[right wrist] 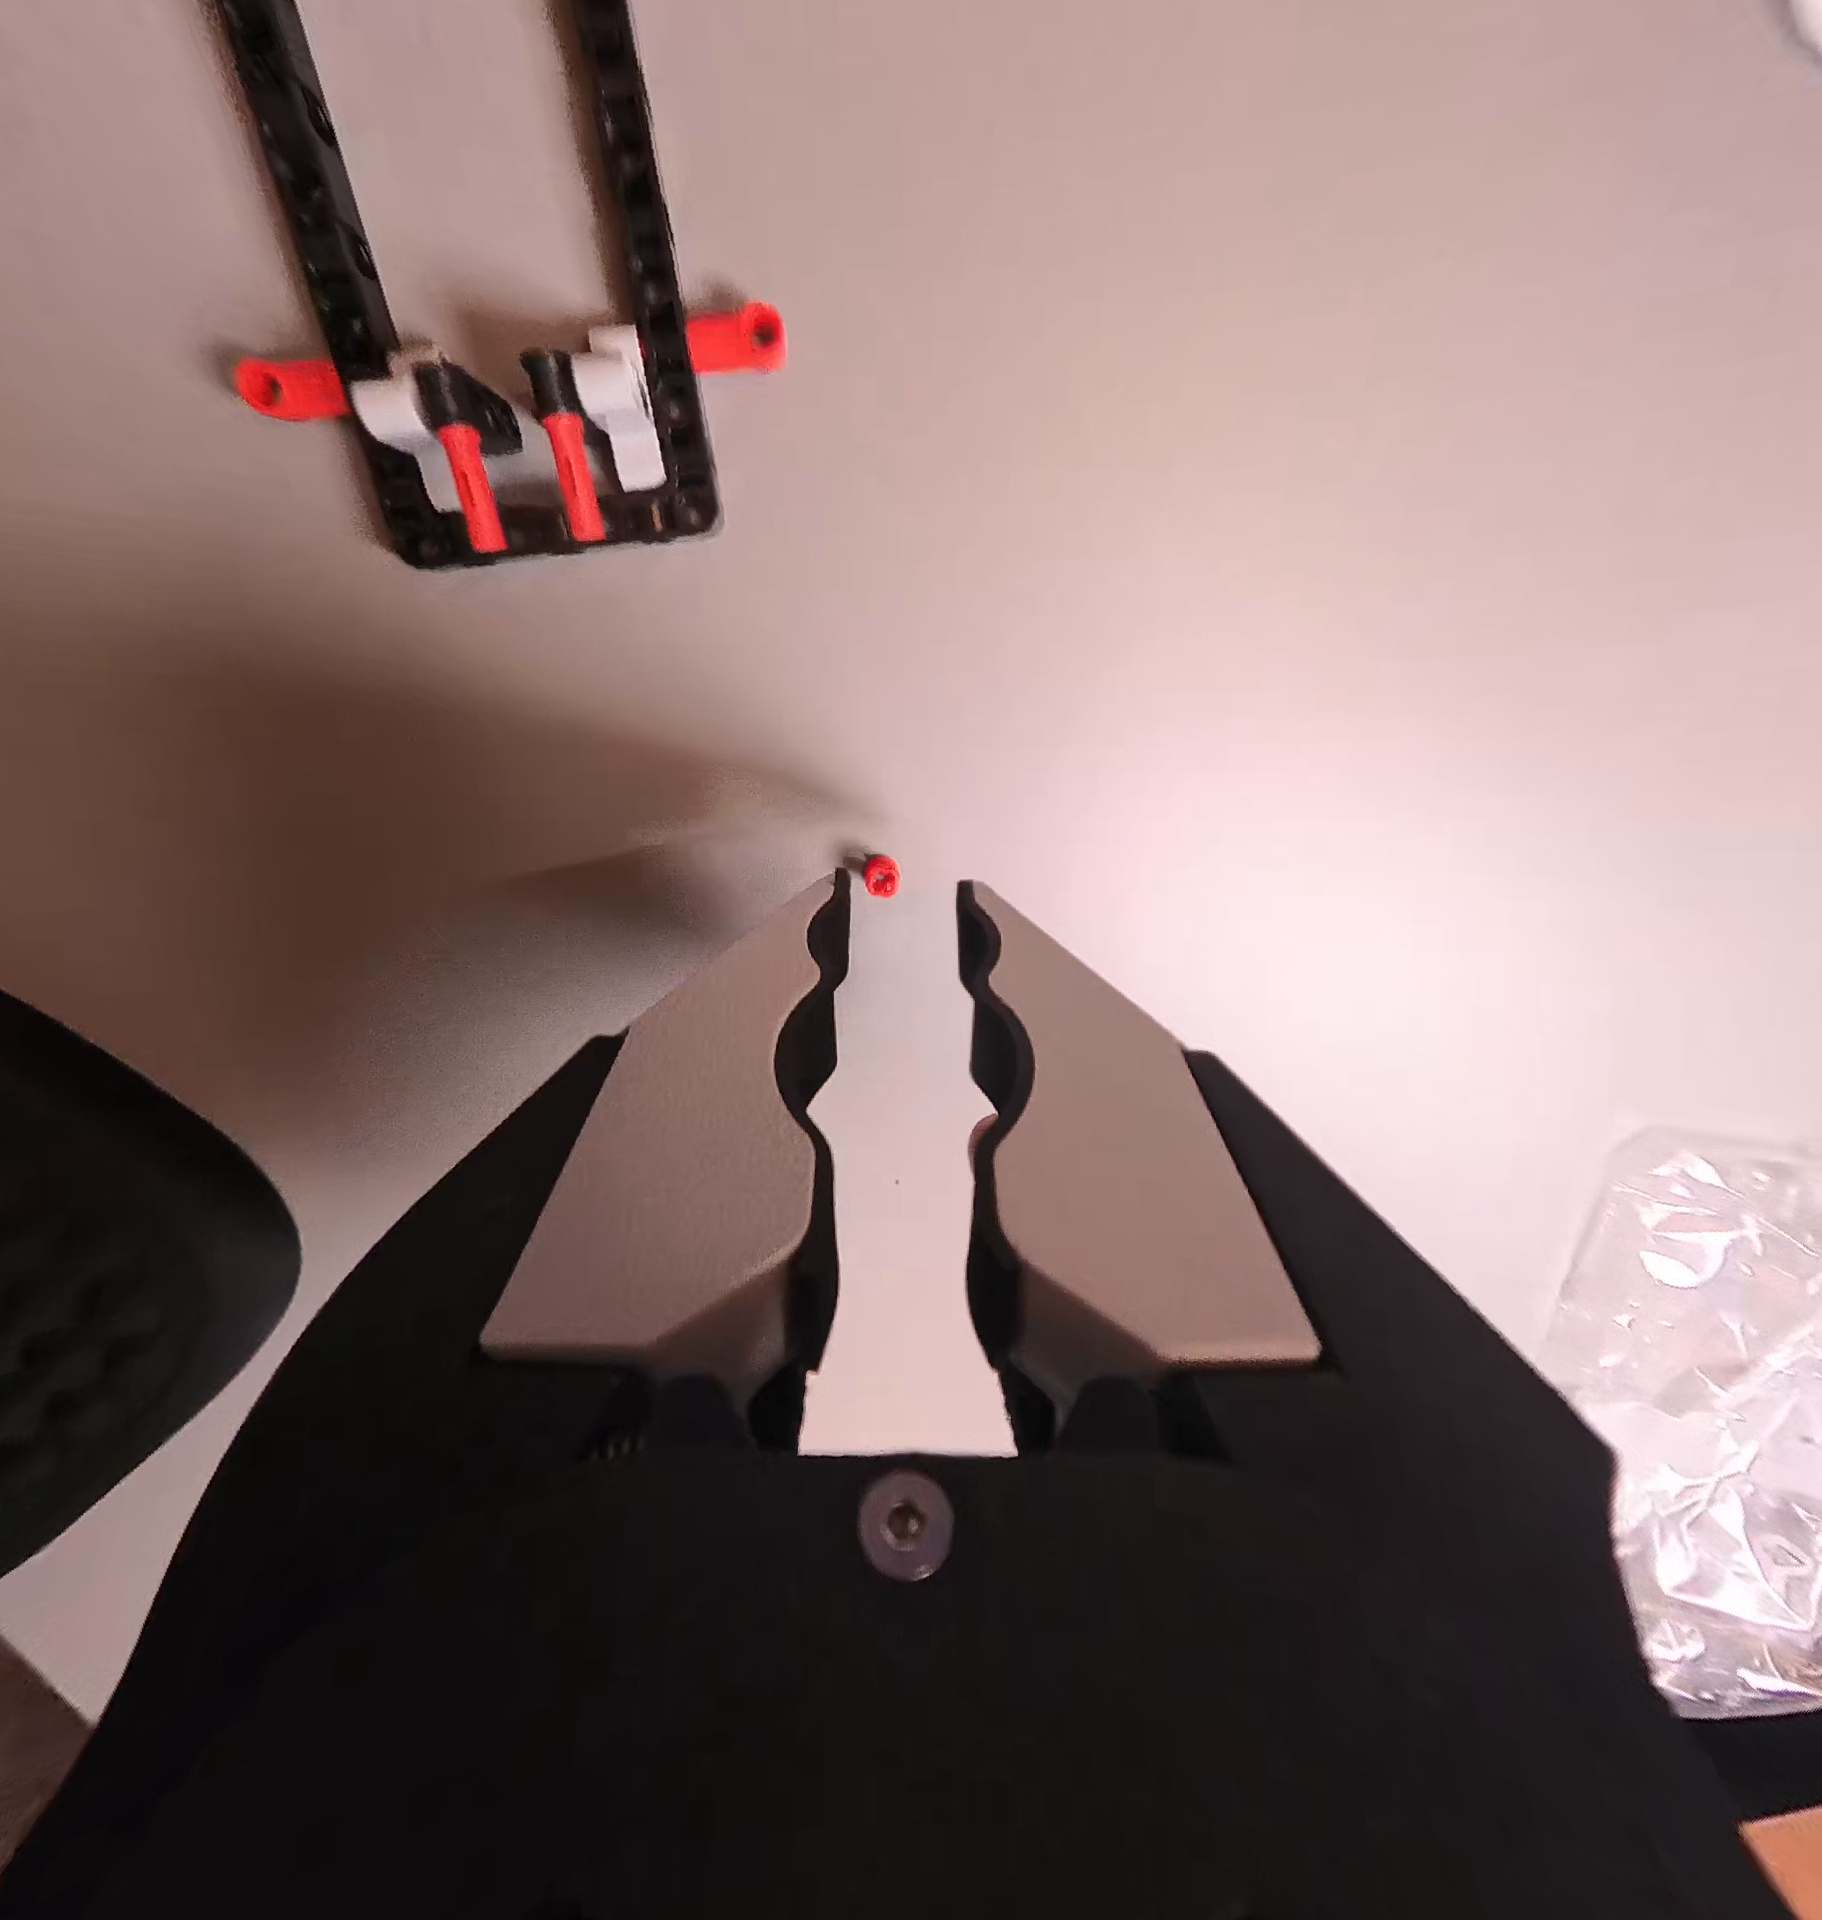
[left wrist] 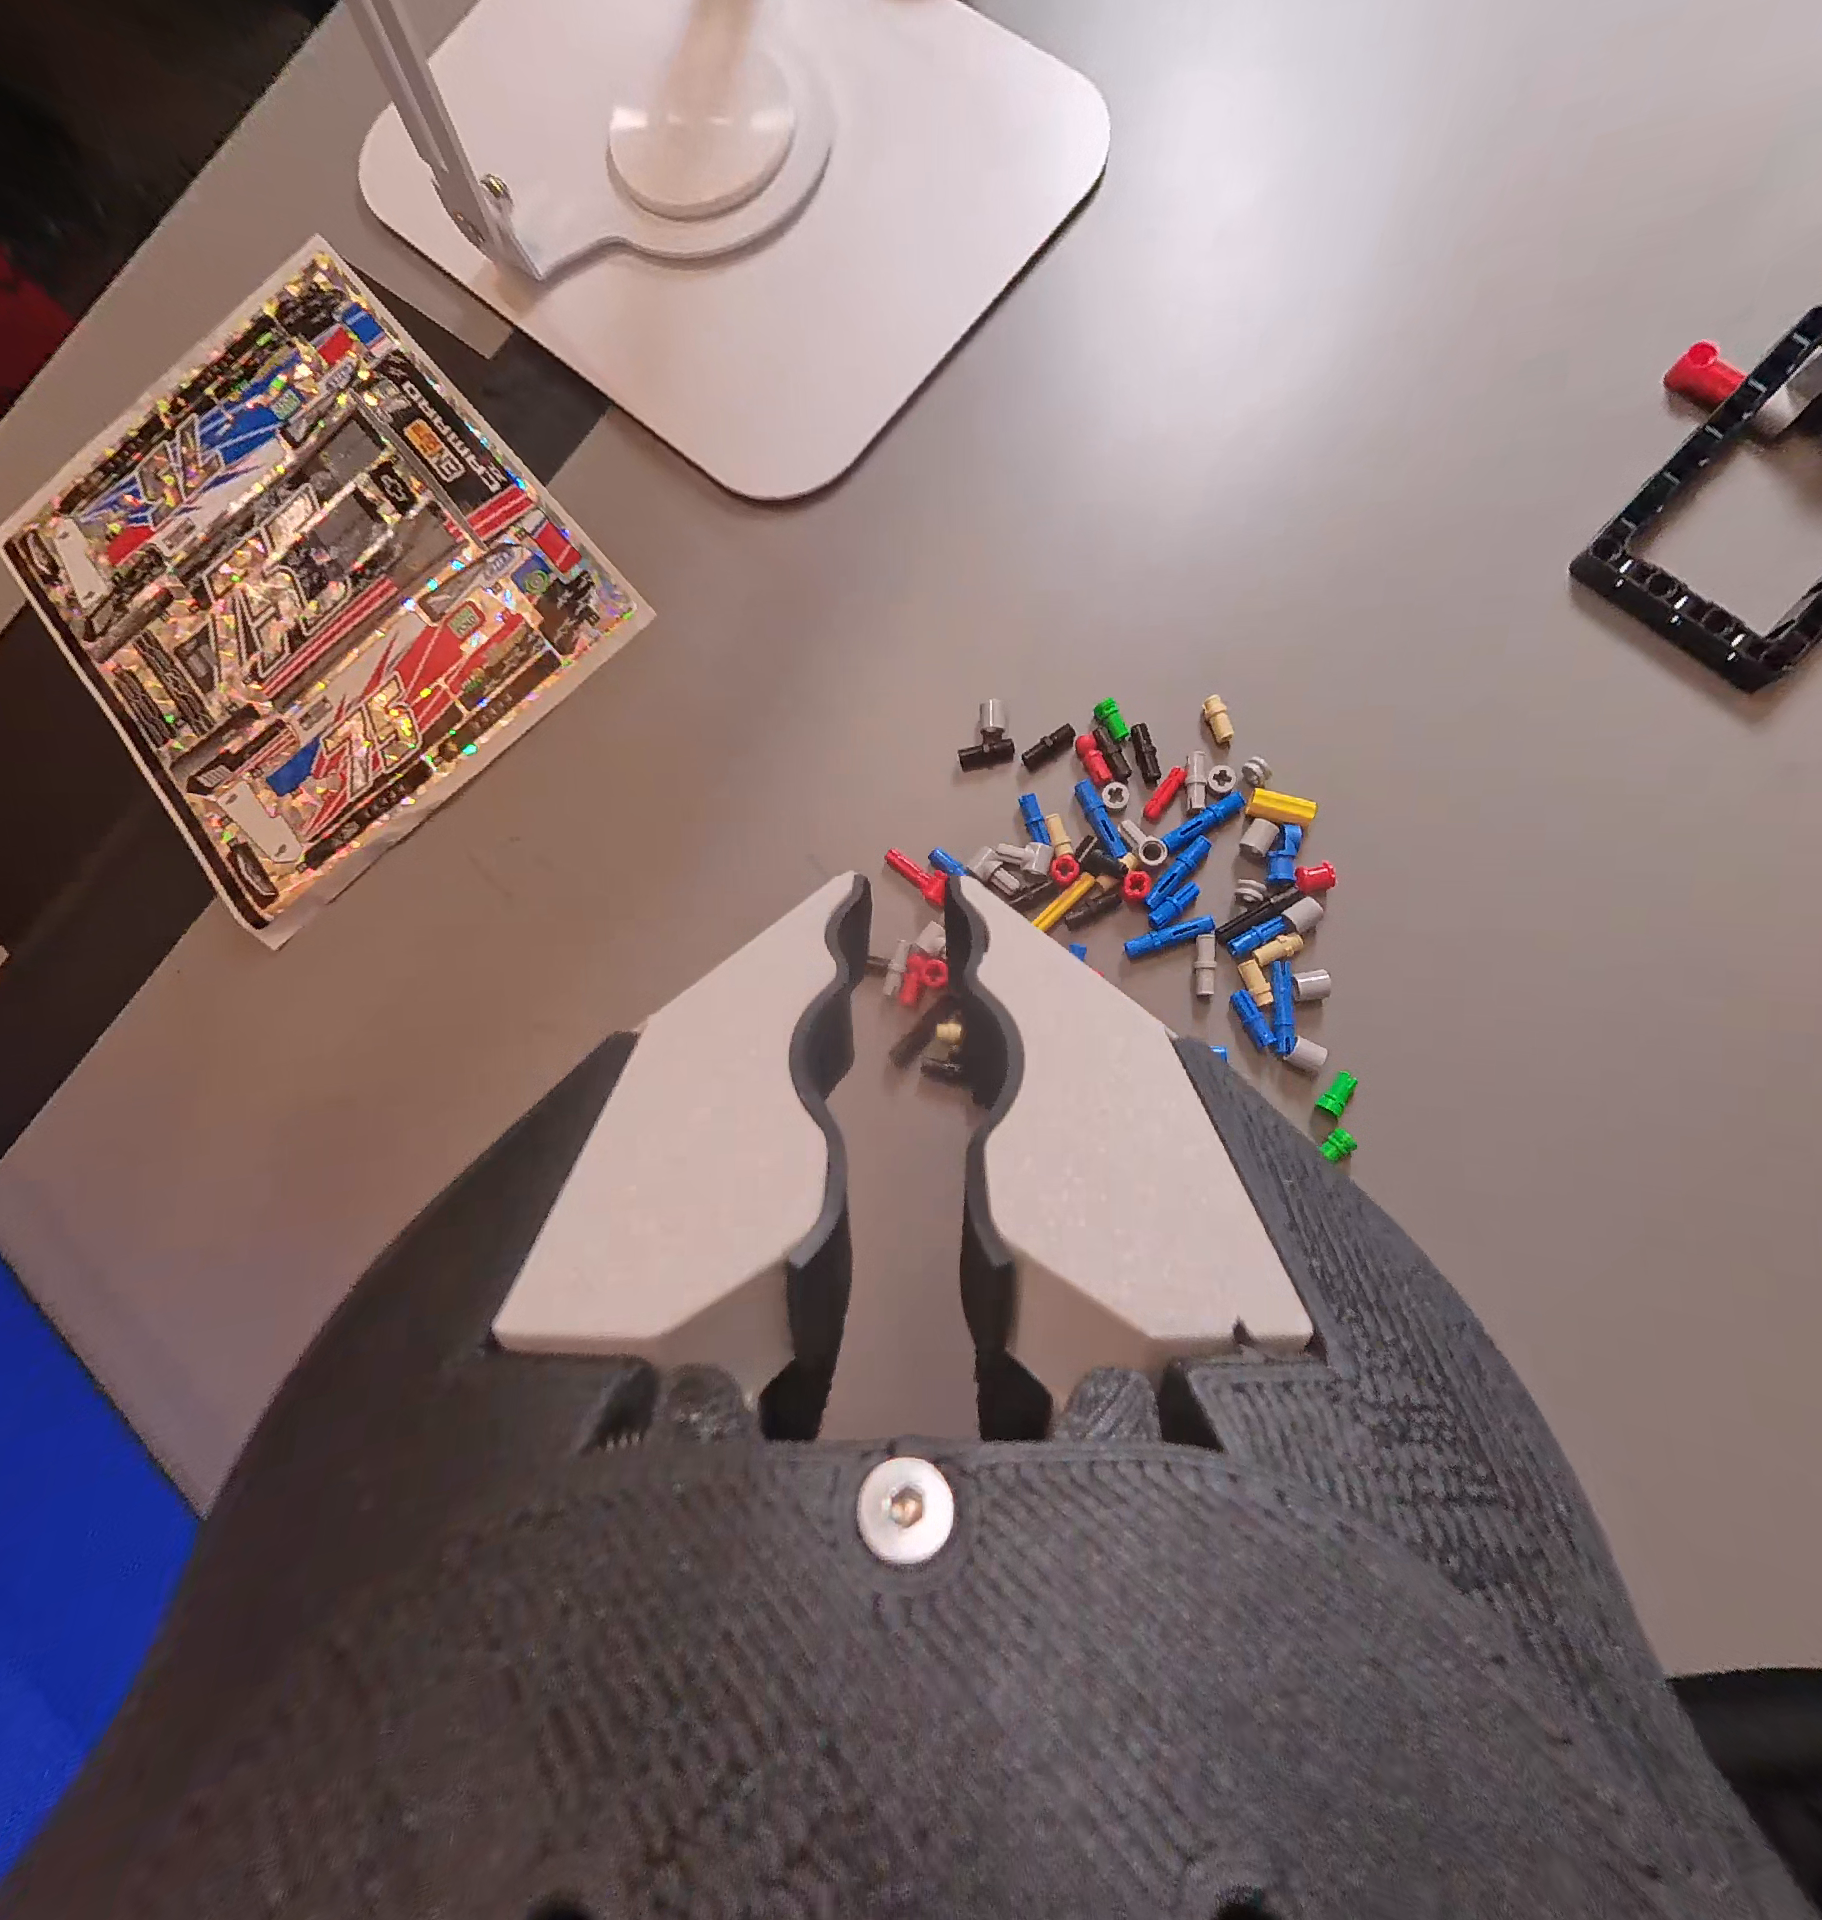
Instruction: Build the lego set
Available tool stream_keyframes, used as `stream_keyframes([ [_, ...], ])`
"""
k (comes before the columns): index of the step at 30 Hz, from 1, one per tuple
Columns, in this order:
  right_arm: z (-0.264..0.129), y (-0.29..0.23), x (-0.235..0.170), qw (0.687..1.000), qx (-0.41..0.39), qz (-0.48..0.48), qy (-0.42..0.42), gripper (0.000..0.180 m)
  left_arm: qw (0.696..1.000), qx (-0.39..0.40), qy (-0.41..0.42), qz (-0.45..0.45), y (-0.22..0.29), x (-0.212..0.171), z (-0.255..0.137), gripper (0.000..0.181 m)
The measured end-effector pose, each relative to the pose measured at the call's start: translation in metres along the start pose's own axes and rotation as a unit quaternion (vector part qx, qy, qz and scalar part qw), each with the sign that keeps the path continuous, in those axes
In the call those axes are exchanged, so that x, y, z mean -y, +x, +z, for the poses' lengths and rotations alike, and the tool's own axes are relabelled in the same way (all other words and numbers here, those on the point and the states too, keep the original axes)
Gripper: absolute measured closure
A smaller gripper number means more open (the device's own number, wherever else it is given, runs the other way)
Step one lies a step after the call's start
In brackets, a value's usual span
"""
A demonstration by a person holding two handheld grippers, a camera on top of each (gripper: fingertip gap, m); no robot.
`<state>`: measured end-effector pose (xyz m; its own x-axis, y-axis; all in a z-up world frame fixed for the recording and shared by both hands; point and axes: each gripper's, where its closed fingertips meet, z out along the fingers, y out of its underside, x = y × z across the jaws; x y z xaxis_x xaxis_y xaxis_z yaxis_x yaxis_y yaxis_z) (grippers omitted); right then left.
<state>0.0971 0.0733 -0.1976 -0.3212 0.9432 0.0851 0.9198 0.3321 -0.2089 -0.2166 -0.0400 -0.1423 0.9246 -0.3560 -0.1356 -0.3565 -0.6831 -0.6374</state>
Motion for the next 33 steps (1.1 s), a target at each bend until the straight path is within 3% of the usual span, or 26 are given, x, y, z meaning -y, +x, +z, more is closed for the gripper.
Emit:
stream_keyframes([
  [1, -0.009, 0.001, 0.007, 1.0, -0.01, 0.005, 0.027, 0.161, 1.0, -0.002, -0.004, 0.002, 0.001, -0.002, 0.001, 0.168],
  [4, -0.049, 0.003, 0.045, 0.979, -0.053, 0.049, 0.189, 0.159, 1.0, -0.005, -0.022, 0.008, 0.003, -0.009, 0.006, 0.169],
  [8, -0.102, -0.014, 0.082, 0.875, -0.088, 0.128, 0.459, 0.151, 0.998, -0.014, -0.053, 0.022, 0.006, -0.02, 0.012, 0.172],
  [11, -0.101, -0.034, 0.081, 0.817, -0.106, 0.176, 0.538, 0.151, 0.996, -0.027, -0.074, 0.031, 0.011, -0.028, 0.016, 0.175],
  [15, -0.087, -0.053, 0.083, 0.788, -0.134, 0.187, 0.571, 0.15, 0.991, -0.055, -0.11, 0.046, 0.023, -0.042, 0.02, 0.176],
  [22, -0.074, -0.053, 0.086, 0.79, -0.128, 0.185, 0.571, 0.154, 0.974, -0.135, -0.162, 0.08, 0.054, -0.068, 0.02, 0.165],
  [29, -0.065, -0.054, 0.085, 0.801, -0.129, 0.179, 0.557, 0.156, 0.977, -0.115, -0.156, 0.09, 0.049, -0.066, 0.032, 0.168],
  [31, -0.064, -0.053, 0.083, 0.802, -0.131, 0.18, 0.554, 0.157, 0.979, -0.09, -0.156, 0.097, 0.04, -0.064, 0.032, 0.181],
  [33, -0.062, -0.051, 0.082, 0.802, -0.129, 0.184, 0.553, 0.157, 0.982, -0.076, -0.146, 0.094, 0.034, -0.061, 0.031, 0.181],
])
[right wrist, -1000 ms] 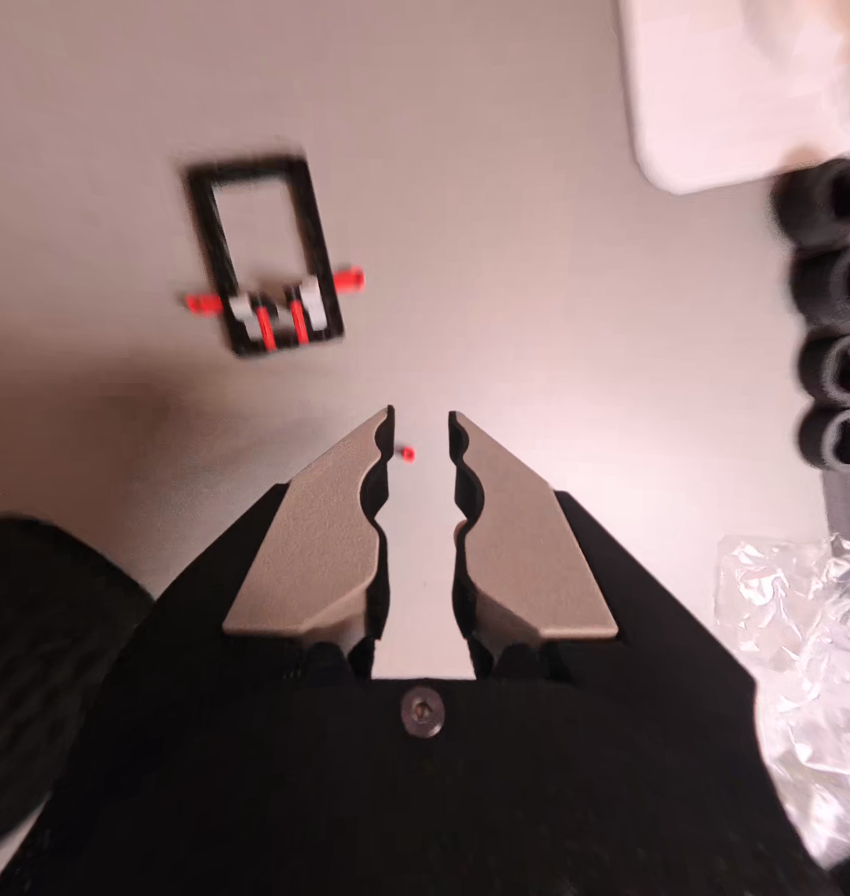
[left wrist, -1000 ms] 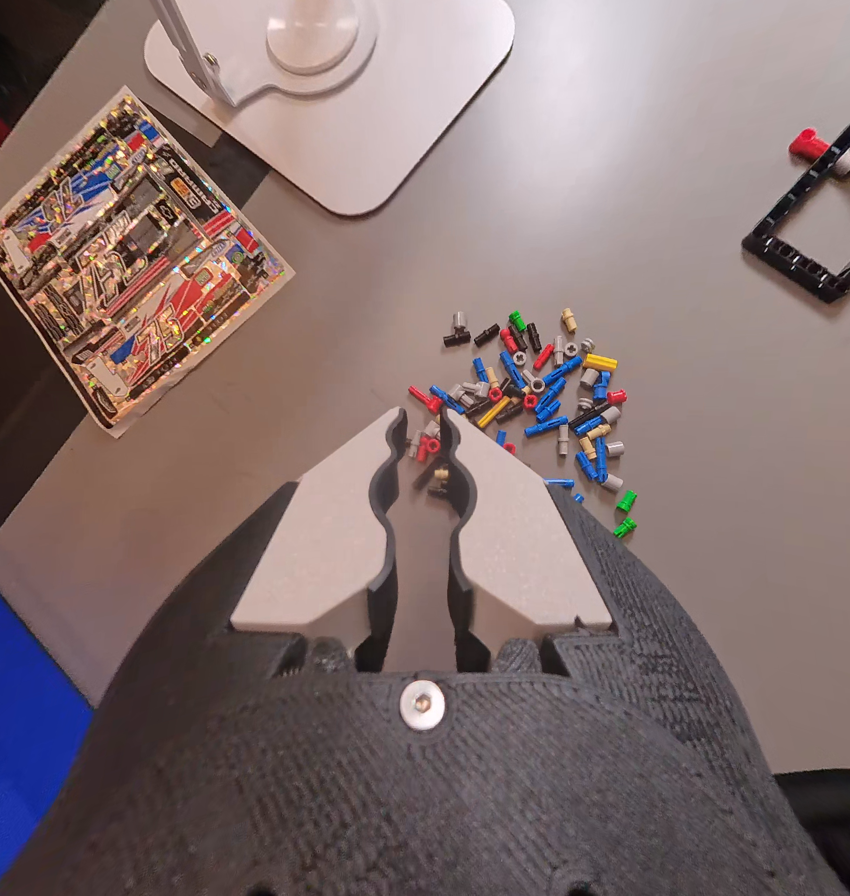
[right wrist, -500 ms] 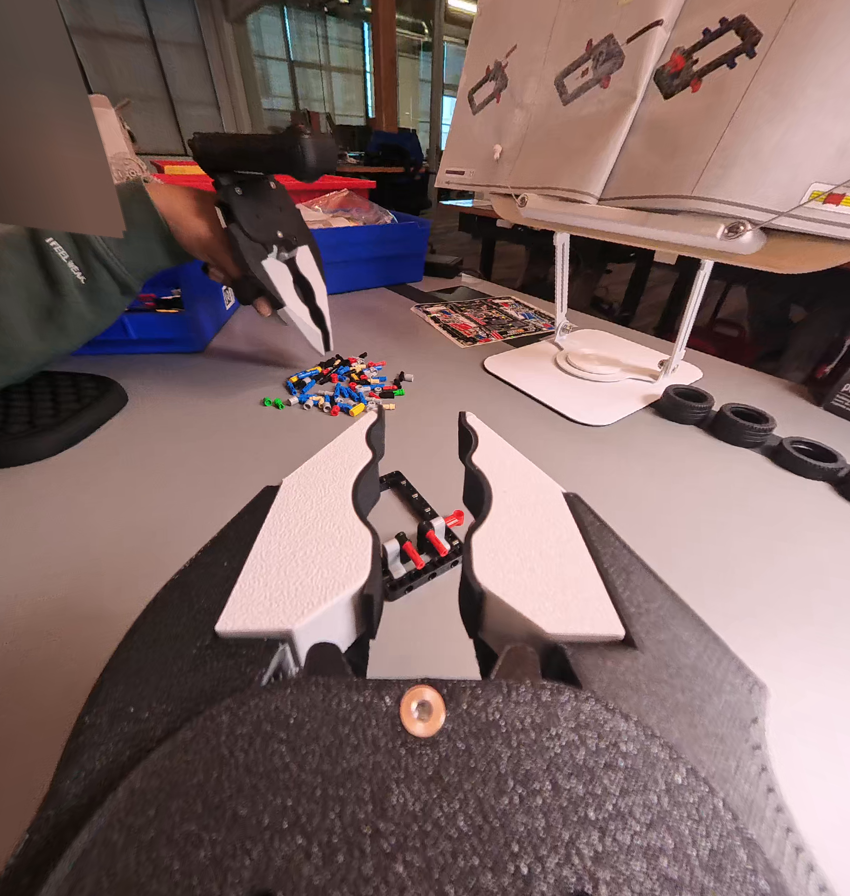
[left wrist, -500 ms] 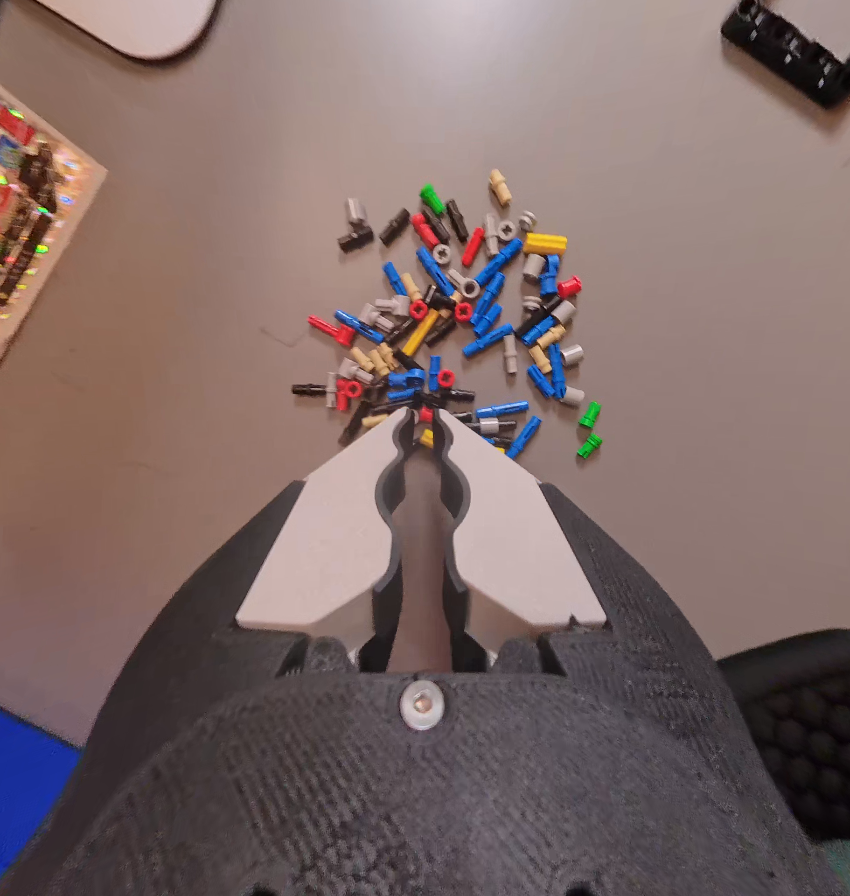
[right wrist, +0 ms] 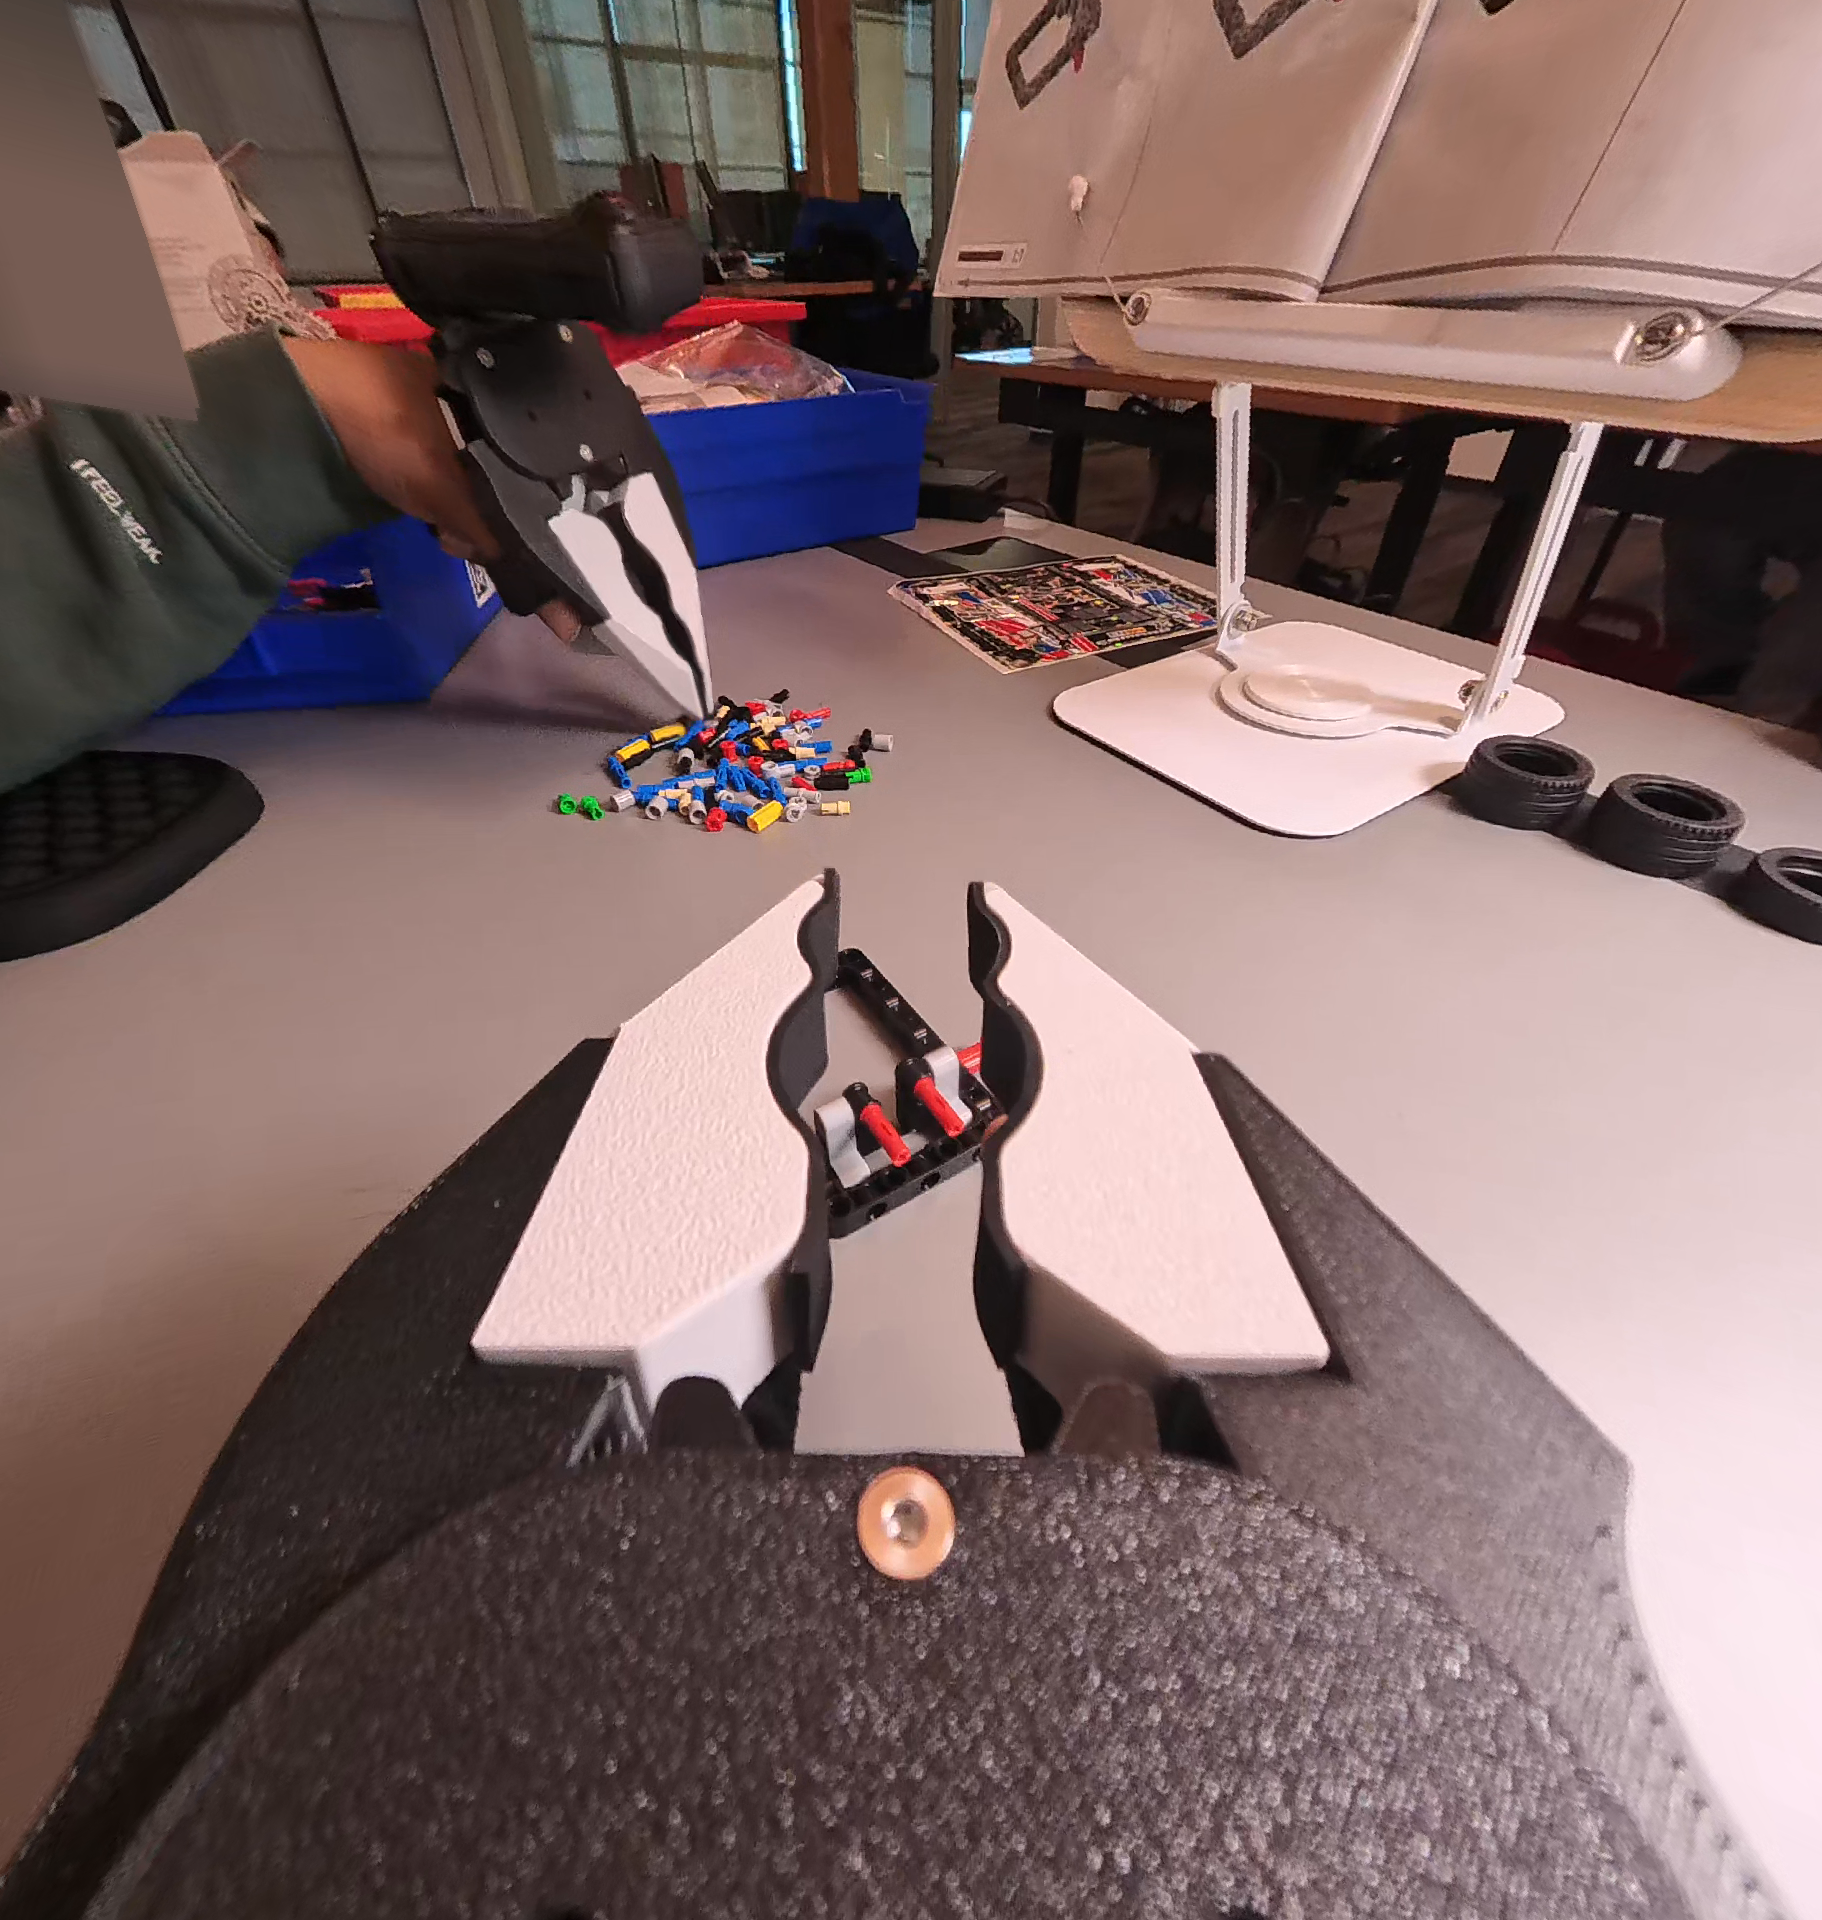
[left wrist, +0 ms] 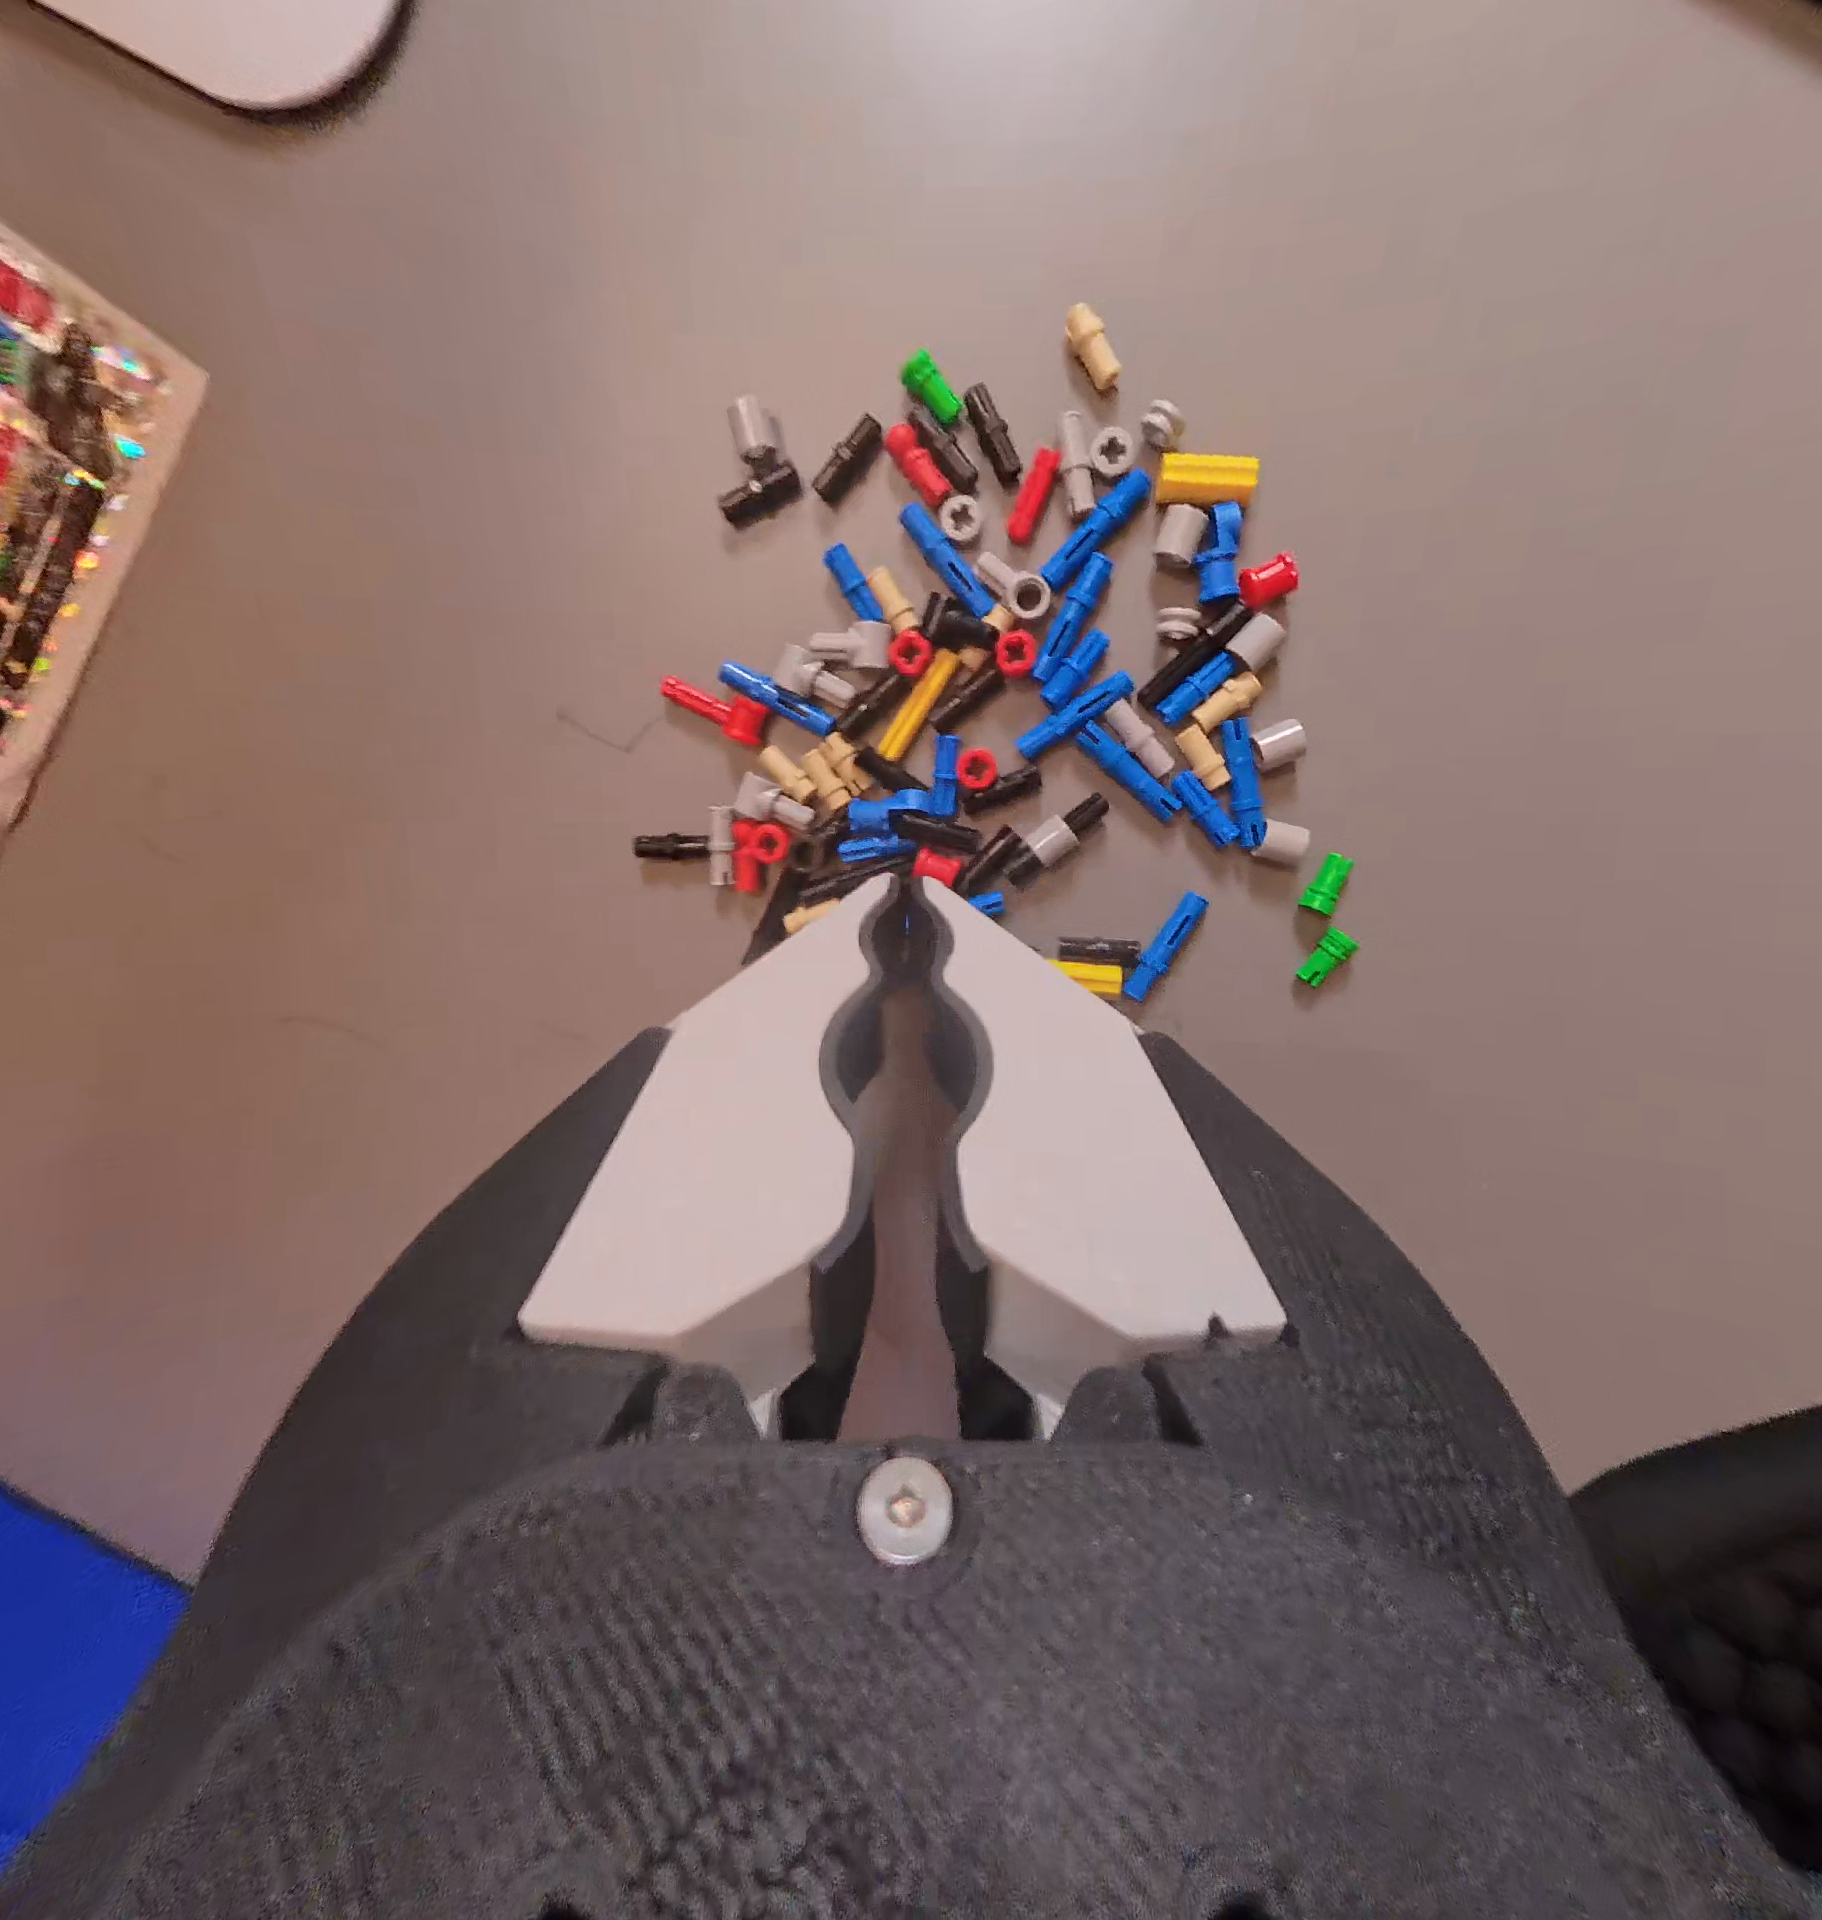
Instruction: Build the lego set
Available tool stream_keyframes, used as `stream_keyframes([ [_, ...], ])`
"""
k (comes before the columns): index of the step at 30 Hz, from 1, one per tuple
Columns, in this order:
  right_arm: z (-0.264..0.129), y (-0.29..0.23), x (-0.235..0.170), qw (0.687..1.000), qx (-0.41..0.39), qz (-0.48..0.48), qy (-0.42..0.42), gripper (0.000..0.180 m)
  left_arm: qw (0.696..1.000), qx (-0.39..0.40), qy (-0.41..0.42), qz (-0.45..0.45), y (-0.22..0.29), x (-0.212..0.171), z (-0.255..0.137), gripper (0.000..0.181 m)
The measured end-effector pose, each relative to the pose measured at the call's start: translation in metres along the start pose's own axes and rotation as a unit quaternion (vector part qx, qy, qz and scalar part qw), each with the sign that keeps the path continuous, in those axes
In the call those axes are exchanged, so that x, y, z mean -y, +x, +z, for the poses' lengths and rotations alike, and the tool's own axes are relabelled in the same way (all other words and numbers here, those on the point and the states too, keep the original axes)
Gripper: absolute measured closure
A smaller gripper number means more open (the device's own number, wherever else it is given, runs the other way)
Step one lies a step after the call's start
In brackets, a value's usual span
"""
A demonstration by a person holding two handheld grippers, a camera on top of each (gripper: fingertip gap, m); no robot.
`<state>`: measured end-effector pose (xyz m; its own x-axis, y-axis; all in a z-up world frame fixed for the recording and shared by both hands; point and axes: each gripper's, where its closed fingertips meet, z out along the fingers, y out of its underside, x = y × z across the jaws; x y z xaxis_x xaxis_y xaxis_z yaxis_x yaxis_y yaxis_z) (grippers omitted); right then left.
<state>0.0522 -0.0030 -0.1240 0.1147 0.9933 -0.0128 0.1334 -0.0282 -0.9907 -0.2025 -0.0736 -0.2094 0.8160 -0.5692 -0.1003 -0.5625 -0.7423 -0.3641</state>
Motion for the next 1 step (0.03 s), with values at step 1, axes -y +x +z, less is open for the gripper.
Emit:
stream_keyframes([
  [1, 0.0, 0.0007, -0.0001, 1.0, 0.0, 0.002, 0.0, 0.158, 1.0, 0.005, 0.009, -0.005, -0.0029, 0.0023, -0.0019, 0.181],
])
